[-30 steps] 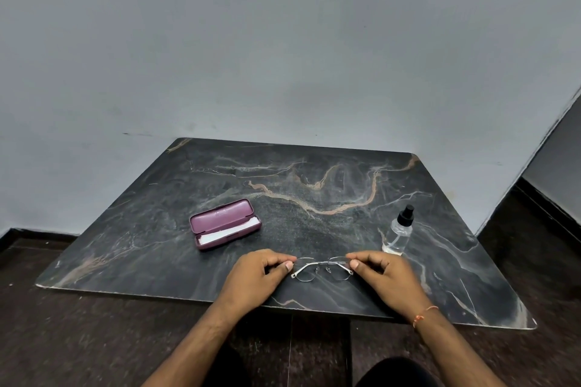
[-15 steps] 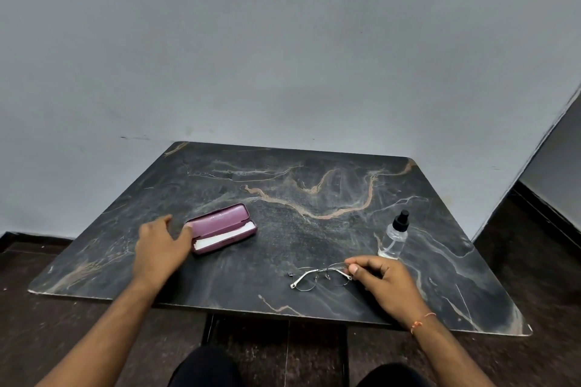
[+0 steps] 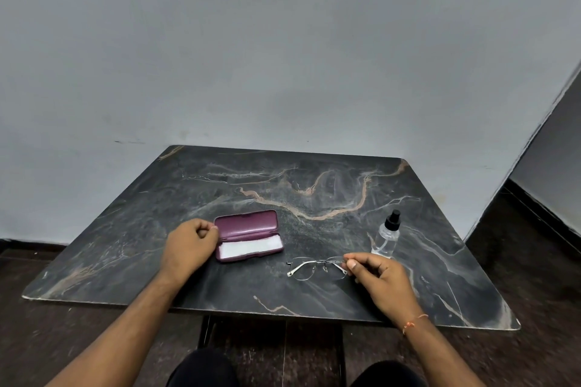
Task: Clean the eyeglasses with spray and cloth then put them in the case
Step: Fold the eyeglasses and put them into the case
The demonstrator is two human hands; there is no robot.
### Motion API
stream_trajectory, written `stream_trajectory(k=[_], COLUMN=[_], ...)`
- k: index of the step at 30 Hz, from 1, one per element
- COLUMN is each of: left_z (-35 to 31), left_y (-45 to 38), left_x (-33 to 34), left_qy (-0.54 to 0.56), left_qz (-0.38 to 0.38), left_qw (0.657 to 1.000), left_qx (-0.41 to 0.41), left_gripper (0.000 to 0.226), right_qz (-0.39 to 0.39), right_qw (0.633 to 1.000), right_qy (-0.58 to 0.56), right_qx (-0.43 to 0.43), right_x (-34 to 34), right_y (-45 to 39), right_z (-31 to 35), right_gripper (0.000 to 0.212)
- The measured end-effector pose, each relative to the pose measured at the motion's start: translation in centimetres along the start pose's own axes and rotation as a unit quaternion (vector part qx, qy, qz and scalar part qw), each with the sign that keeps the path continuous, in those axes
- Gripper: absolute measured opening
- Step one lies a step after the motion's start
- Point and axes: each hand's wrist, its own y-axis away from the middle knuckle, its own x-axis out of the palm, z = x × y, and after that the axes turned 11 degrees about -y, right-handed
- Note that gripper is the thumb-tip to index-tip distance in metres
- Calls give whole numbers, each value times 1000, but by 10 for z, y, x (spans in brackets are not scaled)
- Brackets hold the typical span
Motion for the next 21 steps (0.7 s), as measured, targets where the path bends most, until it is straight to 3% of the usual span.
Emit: stream_trajectory(k=[10, 21], left_z=[-56, -49], left_y=[45, 50], left_x=[45, 59], left_qy=[80, 142], left_qz=[13, 33], left_qw=[993, 984], left_qx=[82, 106], left_gripper=[15, 16], right_qz=[-28, -8], right_qw=[999, 995], right_qy=[-19, 89], right_qx=[-1, -34], right_x=[3, 29], right_y=[1, -13], right_z=[8, 16], right_gripper=[19, 21])
